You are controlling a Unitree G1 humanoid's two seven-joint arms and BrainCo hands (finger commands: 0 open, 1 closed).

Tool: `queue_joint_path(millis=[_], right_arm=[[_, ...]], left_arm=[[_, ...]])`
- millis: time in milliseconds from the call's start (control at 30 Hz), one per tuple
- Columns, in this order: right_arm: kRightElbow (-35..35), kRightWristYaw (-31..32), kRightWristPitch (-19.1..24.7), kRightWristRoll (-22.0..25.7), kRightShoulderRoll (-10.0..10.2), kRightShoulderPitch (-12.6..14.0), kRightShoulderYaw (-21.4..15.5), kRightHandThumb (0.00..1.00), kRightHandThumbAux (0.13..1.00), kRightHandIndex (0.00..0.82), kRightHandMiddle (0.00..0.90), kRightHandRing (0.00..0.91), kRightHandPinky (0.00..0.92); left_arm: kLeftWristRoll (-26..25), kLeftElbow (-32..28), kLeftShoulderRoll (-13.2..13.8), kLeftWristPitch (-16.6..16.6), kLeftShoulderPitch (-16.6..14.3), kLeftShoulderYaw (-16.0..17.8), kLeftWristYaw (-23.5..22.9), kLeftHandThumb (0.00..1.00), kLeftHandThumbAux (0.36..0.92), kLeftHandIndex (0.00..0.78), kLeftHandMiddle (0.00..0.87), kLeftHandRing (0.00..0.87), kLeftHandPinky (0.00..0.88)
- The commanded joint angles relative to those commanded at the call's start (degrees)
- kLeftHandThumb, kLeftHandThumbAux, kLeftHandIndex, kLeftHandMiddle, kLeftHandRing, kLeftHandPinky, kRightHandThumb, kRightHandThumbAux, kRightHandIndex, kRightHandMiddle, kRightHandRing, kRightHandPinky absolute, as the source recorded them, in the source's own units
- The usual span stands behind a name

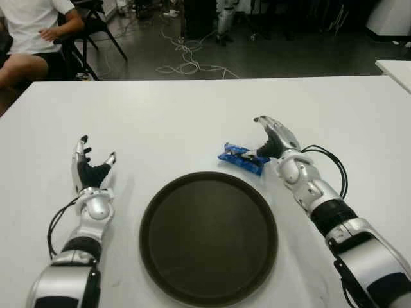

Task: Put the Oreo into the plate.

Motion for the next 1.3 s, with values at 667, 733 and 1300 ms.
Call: queue_joint_path(millis=[667, 733, 1300], right_arm=[[-6.71, 6.0, 3.26, -1.5, -1.53, 1.84, 1.22, 0.0, 0.729, 0.0, 0.0, 0.0, 0.026], [-7.13, 6.61, 3.42, -1.7, -1.59, 1.9, 1.32, 0.0, 0.726, 0.0, 0.0, 0.0, 0.024], [-9.22, 9.45, 4.99, -2.53, -1.1, 1.56, 2.09, 0.0, 0.719, 0.0, 0.0, 0.0, 0.026]], left_arm=[[-0.42, 0.15, -0.11, -0.14, 0.06, -0.05, -0.56, 0.267, 0.777, 0.119, 0.108, 0.135, 0.212], [-0.31, 0.13, -0.08, -0.22, 0.1, -0.11, -0.45, 0.271, 0.779, 0.118, 0.107, 0.134, 0.211], [-0.58, -0.13, -0.29, -0.41, 0.19, 0.05, -0.88, 0.24, 0.777, 0.103, 0.106, 0.126, 0.177]])
